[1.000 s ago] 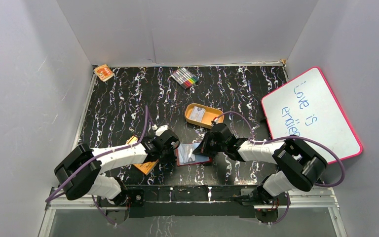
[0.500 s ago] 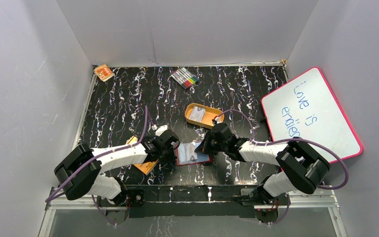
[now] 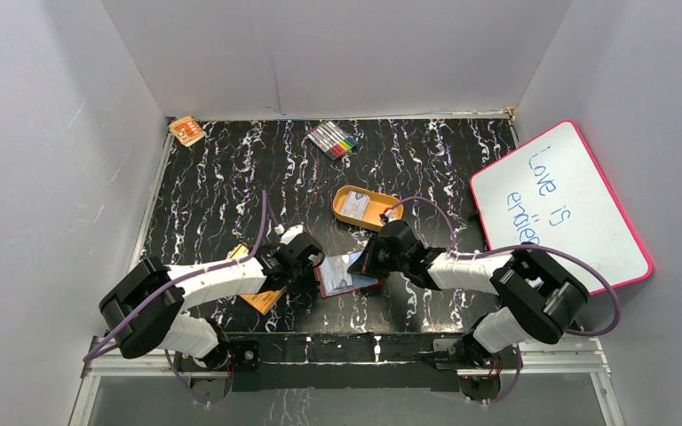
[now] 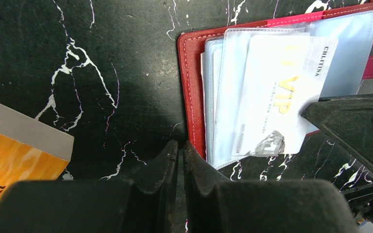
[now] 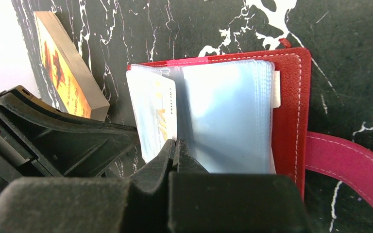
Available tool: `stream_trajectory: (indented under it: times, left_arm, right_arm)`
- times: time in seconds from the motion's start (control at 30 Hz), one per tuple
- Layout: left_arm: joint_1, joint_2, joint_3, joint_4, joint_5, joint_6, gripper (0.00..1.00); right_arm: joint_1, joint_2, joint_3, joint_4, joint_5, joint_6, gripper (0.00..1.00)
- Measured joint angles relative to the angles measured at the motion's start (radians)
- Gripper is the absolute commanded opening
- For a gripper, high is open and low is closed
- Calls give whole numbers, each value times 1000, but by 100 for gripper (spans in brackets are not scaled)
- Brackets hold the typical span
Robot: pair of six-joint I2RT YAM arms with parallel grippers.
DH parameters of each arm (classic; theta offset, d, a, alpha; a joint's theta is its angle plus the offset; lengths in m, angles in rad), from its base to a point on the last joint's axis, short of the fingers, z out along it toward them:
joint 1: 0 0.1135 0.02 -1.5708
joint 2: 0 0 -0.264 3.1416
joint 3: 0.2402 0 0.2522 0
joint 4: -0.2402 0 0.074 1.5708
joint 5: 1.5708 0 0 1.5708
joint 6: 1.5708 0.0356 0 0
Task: Put the credit cards into the card holder
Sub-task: Insert the credit card into the card holder.
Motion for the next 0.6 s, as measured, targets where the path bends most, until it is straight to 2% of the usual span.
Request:
stream_trajectory:
  times: [0.37, 0.6]
  left_arm:
    - [0, 0, 0, 1, 5, 4, 8]
    - [0, 2, 2, 0, 5, 13, 8]
  right_arm:
    - [-1, 73, 2, 55, -72, 40, 0]
    - [0, 73, 25, 43, -96, 8, 20]
